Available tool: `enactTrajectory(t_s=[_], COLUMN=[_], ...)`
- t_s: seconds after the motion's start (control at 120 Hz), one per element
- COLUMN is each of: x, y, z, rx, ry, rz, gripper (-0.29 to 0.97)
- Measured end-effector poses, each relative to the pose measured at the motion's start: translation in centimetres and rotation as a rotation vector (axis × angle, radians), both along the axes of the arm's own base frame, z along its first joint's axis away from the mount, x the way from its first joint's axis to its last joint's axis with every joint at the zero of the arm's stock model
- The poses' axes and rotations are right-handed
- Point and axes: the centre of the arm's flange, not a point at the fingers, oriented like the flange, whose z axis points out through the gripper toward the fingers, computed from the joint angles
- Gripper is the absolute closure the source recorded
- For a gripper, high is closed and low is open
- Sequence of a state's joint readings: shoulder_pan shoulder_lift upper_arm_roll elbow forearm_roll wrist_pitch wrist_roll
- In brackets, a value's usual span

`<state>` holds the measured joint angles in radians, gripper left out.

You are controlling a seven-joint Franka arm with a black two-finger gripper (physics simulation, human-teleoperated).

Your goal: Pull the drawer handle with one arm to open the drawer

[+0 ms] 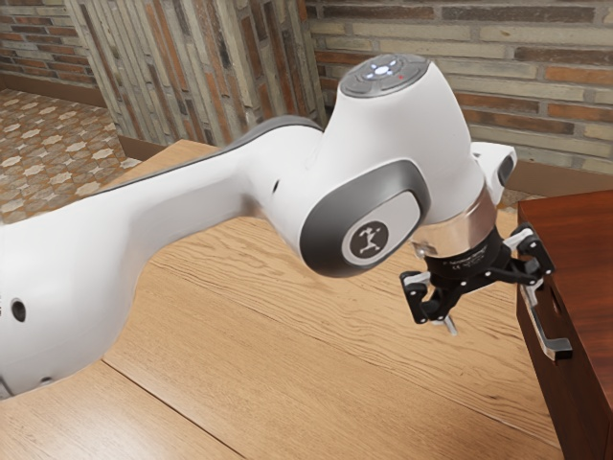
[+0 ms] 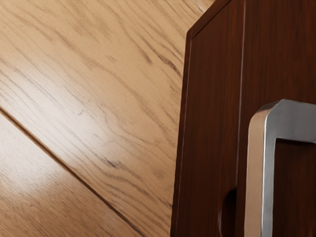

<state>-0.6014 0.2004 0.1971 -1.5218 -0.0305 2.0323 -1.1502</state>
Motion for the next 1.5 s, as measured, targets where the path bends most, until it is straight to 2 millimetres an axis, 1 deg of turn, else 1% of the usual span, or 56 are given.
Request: enactTrajectory(t_s=[0.217, 0.4, 0.6, 0.725, 0.917, 1.075, 1.167, 1.3, 1.5], x=[0.4, 0.5, 0.4, 0.4, 0.6, 0.3, 0.0, -0.4, -1.7], y=[-0.3, -0.5, -0.9, -1.3, -1.0, -0.7, -0.5, 0.1, 1.1], z=[-0.7, -0.7, -1.0, -1.4, -1.8, -1.9, -1.7, -2.0, -1.7], rx=[0.002, -0.004, -0.014, -0.015, -0.023, -0.025, -0.027, -0.025, -0.027], ry=[-0.010, -0.017, -0.015, -0.015, -0.010, -0.004, -0.005, 0.007, 0.015], rz=[-0.011, -0.017, -0.024, -0.030, -0.023, -0.022, -0.022, -0.018, -0.014], gripper=[0.00, 0.01, 0.15, 0.21, 0.25, 0.28, 0.28, 0.29, 0.29])
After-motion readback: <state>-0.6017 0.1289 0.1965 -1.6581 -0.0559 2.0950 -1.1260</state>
